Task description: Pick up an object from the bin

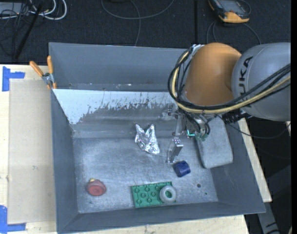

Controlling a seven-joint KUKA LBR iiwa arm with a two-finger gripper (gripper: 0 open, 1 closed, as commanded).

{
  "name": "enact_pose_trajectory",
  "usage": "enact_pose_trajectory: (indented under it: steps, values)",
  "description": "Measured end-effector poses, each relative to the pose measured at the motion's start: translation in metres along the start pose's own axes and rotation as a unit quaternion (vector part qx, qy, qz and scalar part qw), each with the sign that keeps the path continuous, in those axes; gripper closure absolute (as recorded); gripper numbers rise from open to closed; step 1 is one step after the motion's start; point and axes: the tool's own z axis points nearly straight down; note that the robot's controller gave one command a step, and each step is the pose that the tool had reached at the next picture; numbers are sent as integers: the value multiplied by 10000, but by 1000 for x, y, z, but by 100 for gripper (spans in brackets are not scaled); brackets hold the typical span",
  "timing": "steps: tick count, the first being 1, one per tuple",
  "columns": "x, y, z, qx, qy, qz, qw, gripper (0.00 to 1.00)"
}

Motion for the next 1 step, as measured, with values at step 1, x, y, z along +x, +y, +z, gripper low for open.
enact_pose_trajectory:
  steps: [1]
  values:
    - [-6,40,66,-6,-4,-428,9991,0]
